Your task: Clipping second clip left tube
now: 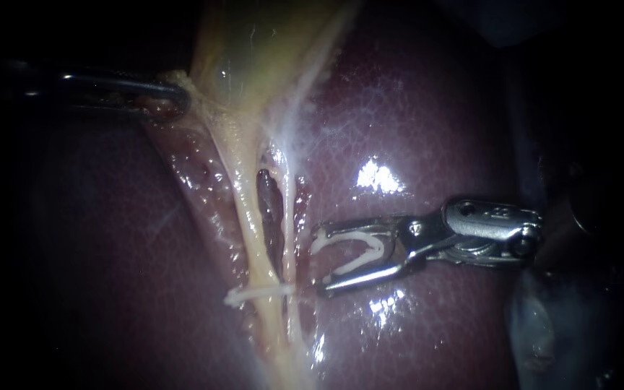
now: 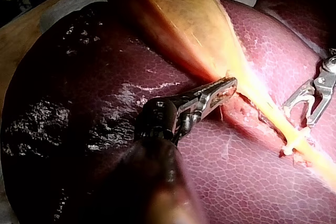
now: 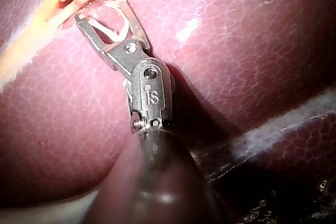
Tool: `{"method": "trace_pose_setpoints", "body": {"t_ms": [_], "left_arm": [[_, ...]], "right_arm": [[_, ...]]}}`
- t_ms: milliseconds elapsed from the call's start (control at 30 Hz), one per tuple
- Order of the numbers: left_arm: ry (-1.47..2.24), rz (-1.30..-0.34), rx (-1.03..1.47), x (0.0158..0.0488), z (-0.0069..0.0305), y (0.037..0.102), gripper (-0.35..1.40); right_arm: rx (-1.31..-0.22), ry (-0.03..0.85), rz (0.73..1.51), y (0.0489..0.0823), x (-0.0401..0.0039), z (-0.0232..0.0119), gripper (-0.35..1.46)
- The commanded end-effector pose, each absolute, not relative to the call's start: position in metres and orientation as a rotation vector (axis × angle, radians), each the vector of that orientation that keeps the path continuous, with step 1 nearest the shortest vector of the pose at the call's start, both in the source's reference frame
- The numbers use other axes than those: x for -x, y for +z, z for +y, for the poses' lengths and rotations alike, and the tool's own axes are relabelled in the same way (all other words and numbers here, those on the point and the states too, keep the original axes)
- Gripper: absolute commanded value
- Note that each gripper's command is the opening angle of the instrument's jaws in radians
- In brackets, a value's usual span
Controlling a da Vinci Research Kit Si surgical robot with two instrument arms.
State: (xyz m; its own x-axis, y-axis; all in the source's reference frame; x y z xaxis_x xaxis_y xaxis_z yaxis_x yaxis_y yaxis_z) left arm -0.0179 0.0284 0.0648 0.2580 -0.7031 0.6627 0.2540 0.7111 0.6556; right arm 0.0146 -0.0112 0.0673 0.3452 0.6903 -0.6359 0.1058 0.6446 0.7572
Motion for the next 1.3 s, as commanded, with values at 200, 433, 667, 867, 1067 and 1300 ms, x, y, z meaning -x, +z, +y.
{"method": "trace_pose_setpoints", "body": {"t_ms": [200,433,667,867,1067,1300], "left_arm": [[-0.681,-1.135,-0.467,0.0179,0.0284,0.065,-0.35],[-0.68,-1.136,-0.467,0.0178,0.0284,0.0651,-0.35],[-0.68,-1.136,-0.467,0.0178,0.0284,0.0652,-0.35],[-0.68,-1.136,-0.466,0.0179,0.0284,0.0653,-0.35],[-0.68,-1.135,-0.465,0.018,0.0284,0.0654,-0.35],[-0.68,-1.135,-0.465,0.018,0.0283,0.0655,-0.35]], "right_arm": [[-0.834,0.451,1.177,0.0655,-0.0139,-0.0108,0.47],[-0.867,0.525,1.154,0.061,-0.0125,-0.01,0.45],[-0.889,0.588,1.133,0.0566,-0.0123,-0.0087,0.45],[-0.892,0.642,1.119,0.0544,-0.0133,-0.0089,0.45],[-0.901,0.674,1.108,0.0542,-0.015,-0.0091,0.45],[-0.92,0.701,1.094,0.0551,-0.0165,-0.0094,0.45]]}}
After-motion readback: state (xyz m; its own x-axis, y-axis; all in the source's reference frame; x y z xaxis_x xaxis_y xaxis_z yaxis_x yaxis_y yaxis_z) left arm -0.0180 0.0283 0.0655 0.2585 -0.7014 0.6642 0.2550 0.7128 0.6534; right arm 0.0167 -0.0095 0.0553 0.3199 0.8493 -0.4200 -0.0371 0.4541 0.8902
